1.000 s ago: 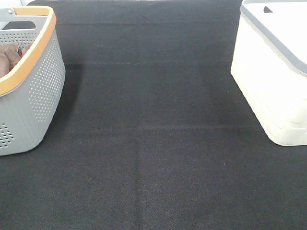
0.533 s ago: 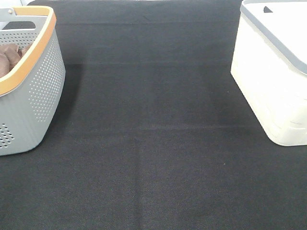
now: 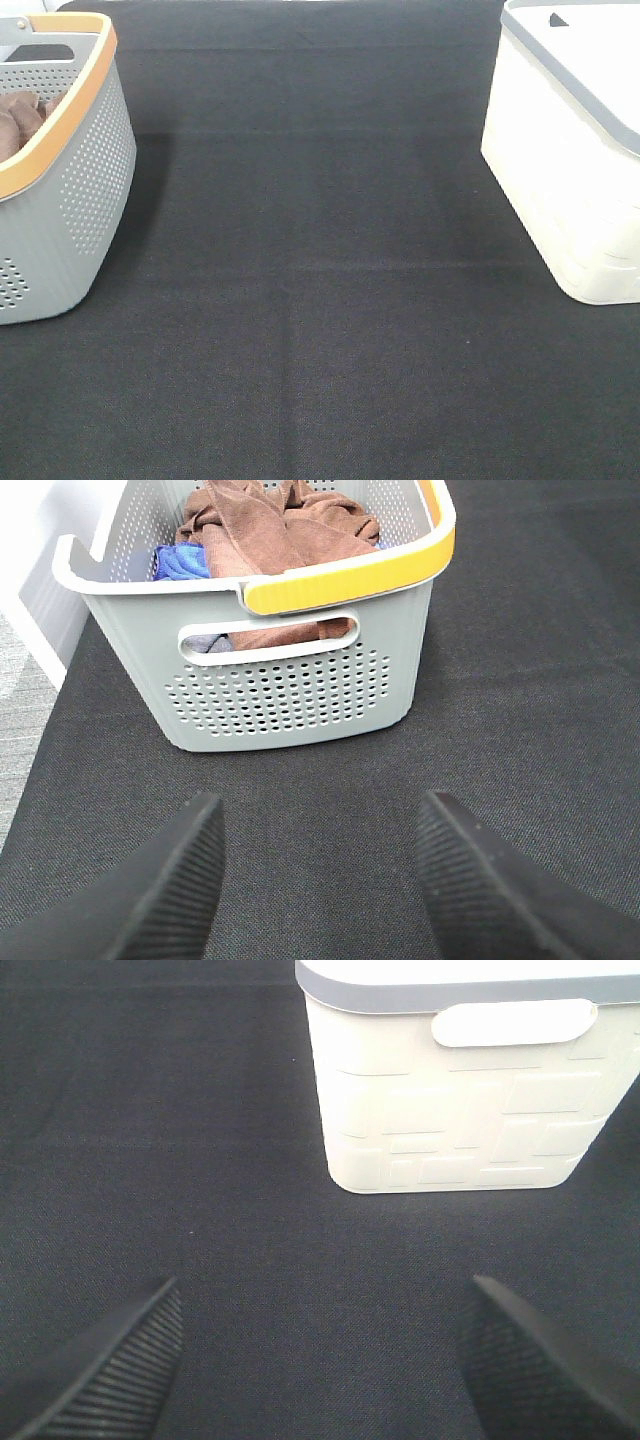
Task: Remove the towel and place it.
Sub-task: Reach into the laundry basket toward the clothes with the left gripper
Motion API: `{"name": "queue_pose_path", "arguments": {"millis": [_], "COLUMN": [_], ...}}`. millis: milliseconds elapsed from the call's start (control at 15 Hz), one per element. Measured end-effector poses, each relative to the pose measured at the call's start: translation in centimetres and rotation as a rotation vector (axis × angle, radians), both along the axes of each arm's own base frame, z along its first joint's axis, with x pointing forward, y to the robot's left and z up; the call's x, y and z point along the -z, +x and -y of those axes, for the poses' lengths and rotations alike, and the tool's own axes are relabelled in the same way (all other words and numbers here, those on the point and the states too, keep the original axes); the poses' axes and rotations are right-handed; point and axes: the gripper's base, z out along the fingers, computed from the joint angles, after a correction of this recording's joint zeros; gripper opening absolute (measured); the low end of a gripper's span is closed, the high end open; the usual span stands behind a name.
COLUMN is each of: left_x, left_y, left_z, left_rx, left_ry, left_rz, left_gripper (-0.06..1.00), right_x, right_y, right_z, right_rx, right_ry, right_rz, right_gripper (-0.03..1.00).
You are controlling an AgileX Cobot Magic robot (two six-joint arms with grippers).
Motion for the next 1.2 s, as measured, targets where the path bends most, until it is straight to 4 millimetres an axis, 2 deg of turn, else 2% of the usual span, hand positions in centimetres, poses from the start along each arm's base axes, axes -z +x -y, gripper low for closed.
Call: {"name": "queue_pose_path", "arguments": {"millis": [1200], "left_x": [0.0], "left_y": [0.0], "left_z": [0.0], "left_rx": [0.0], "left_ry": [0.0], "left_rz": [0.0], "left_gripper": [0.56], "right_x": [0.0], "right_y": [0.0], "right_z": [0.0], "right_rx": [0.0], "right_ry": [0.0], "right_rz": [0.0], "right_gripper": [0.72]}}
